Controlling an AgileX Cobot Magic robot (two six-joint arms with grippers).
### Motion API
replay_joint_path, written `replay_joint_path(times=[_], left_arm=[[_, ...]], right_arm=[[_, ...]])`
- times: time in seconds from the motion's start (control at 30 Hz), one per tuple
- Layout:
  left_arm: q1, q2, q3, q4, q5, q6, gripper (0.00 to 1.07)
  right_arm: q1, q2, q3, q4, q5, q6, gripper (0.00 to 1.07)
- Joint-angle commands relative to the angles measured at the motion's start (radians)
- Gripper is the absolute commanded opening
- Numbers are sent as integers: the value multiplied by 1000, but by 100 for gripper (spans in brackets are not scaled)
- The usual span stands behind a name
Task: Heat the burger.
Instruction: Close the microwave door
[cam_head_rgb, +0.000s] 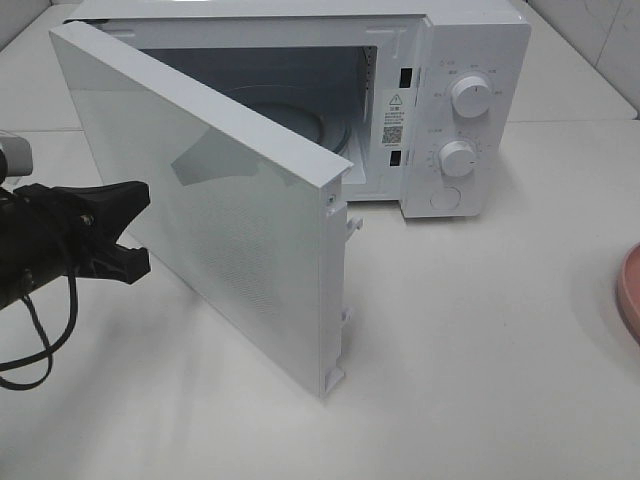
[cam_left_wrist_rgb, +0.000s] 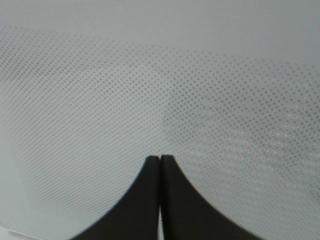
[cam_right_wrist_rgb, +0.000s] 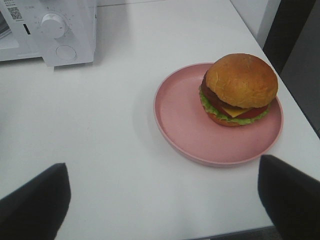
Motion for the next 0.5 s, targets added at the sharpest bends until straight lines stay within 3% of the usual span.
replay_joint_path(times=[0.03, 0.3, 0.5], left_arm=[[-35, -2, -11, -116, -17, 12, 0], [-45, 49, -92, -120, -8, 28, 0], [-115, 138, -173, -157, -4, 30, 0]], right_arm=[[2, -21, 2, -5, -8, 3, 98], [2, -21, 2, -5, -8, 3, 98], [2, -20, 2, -5, -8, 3, 98]])
